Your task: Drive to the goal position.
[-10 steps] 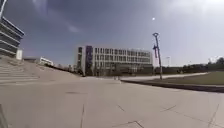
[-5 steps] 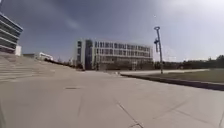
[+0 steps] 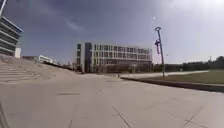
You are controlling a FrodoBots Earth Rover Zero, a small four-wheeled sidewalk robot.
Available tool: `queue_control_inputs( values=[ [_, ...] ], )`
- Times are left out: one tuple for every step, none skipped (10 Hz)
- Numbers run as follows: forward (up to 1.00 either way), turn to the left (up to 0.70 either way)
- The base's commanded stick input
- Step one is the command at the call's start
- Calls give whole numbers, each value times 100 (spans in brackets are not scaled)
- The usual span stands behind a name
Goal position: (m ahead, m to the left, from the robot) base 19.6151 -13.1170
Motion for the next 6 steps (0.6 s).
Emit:
queue_control_inputs(
  values=[
    [70, 0],
    [70, 0],
    [70, 0],
    [70, 0],
    [70, 0],
    [70, 0]
  ],
)
